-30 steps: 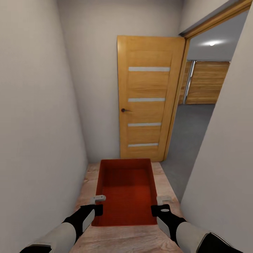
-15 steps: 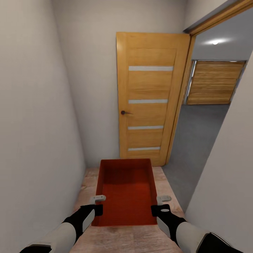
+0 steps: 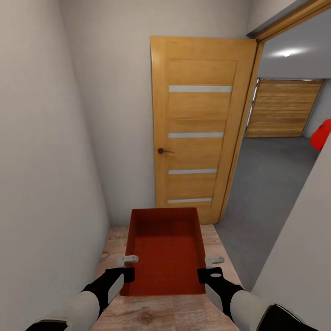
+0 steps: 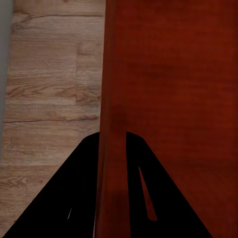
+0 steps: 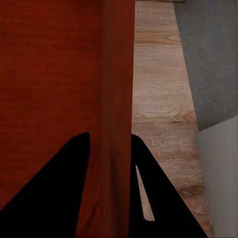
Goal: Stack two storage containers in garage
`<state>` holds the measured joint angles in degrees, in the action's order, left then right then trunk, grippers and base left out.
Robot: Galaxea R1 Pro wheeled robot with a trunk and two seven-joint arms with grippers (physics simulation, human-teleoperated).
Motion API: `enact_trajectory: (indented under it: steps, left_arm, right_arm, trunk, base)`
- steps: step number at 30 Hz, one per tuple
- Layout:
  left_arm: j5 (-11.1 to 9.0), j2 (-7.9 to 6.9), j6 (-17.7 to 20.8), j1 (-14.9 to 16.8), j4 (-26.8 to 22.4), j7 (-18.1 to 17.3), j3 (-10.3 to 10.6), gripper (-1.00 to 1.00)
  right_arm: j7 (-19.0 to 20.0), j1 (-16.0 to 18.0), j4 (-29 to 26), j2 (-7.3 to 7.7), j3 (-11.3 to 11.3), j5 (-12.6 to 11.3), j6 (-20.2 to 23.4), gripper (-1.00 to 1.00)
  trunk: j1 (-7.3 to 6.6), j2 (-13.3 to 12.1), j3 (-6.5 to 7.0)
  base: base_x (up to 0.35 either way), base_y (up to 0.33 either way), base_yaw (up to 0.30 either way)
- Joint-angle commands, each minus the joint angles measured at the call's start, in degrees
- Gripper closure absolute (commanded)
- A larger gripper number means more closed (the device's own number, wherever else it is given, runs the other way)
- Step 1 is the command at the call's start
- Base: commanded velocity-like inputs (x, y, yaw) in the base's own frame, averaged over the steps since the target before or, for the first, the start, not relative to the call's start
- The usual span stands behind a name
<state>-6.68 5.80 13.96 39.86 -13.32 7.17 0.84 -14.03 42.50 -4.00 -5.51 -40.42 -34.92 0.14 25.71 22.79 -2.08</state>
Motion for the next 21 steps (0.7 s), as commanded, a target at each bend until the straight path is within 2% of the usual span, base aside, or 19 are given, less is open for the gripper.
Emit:
enact_trajectory:
  steps: [1, 21]
  left_arm:
    - [0.17, -0.09, 0.37, 0.05, -0.3, 0.65, -0.05, 1.0]
    - [0.17, -0.16, 0.37, 0.05, -0.3, 0.65, -0.05, 1.0]
  right_arm:
    - [-0.38, 0.04, 0.22, 0.06, -0.07, -0.94, -0.02, 1.0]
    - [-0.38, 0.04, 0.22, 0.06, -0.05, -0.94, -0.02, 1.0]
  trunk:
    - [0.07, 0.13, -0.13]
    - [0.07, 0.13, -0.13]
  base:
    - [0.323, 0.0, 0.0]
    - [0.323, 0.0, 0.0]
